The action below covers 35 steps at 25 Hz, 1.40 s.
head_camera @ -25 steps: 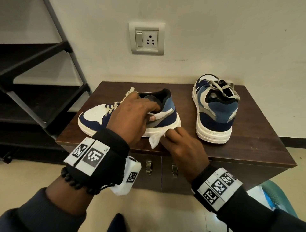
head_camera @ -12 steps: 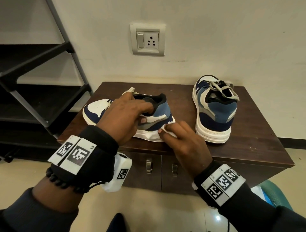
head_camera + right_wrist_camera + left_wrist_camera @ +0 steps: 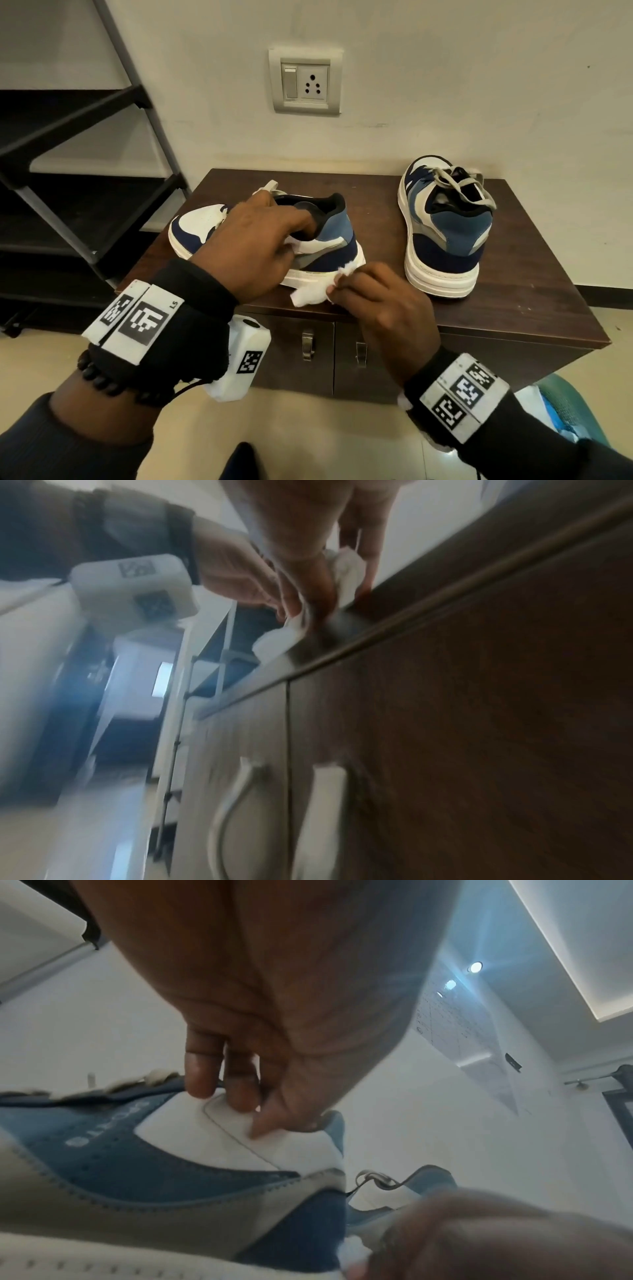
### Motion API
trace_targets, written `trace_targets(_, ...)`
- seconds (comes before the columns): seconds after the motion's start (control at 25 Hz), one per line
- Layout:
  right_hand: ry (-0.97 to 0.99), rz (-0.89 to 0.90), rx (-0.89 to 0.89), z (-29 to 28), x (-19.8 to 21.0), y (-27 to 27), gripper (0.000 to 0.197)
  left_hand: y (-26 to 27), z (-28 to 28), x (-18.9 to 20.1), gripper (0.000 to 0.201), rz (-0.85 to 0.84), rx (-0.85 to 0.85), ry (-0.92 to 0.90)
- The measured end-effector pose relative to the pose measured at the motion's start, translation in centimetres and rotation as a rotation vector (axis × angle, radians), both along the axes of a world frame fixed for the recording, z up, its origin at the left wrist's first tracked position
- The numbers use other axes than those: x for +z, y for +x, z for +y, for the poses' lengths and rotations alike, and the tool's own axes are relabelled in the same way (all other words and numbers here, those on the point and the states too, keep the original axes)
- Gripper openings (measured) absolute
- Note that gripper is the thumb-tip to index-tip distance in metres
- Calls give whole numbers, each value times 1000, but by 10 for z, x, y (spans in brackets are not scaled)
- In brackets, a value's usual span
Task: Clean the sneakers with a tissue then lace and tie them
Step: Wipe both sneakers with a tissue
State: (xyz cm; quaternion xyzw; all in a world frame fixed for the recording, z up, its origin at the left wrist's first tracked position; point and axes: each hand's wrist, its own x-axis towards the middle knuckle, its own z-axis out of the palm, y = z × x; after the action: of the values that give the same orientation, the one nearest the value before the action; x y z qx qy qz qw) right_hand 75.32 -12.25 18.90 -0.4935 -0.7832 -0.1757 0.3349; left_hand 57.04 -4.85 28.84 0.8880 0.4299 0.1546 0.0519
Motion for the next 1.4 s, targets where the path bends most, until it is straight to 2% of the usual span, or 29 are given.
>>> trace_targets(0.12, 140, 283, -4, 13, 37, 2, 12, 16, -4, 7, 24, -338, 22, 82)
trace_targets(0.16, 193, 333, 0, 19, 48, -1, 11, 21, -5, 7, 21, -383, 29, 69)
trace_targets(0.24, 190, 309, 23, 25, 46, -8, 16, 30, -6, 1, 17, -292, 47, 69)
trace_targets(0.32, 85, 156, 56, 20, 20, -6, 20, 29, -4, -7, 19, -193, 56, 106)
trace_targets(0.44, -78, -50, 58, 6, -4, 8, 25, 24, -1, -9, 19, -226, 54, 97)
trace_targets(0.64, -213, -84, 72, 8, 2, 12, 18, 30, -2, -8, 23, -180, 71, 93)
trace_targets(0.76, -224, -5, 44, 7, 4, 15, 23, 28, 0, -7, 23, -168, 71, 69)
trace_targets(0.88, -35, 218, 29, 13, 22, 7, 21, 26, 3, -8, 24, -155, 16, 49)
trace_targets(0.96, 12, 173, 53, 14, 21, 1, 23, 22, 5, -9, 23, -149, -29, 40)
trace_targets(1.08, -40, -24, 74, 5, -1, 4, 31, 18, 9, -14, 26, -144, -83, 58)
trace_targets(1.2, -117, -14, 104, 5, -12, 22, 26, 13, 15, -21, 30, -208, -127, 27)
trace_targets(1.28, -86, 80, 102, 3, -6, 25, 21, 5, 18, -22, 31, -239, -135, -19)
trace_targets(1.4, 108, 320, 81, 1, 25, 13, 17, -5, 19, -17, 31, -206, -187, -100)
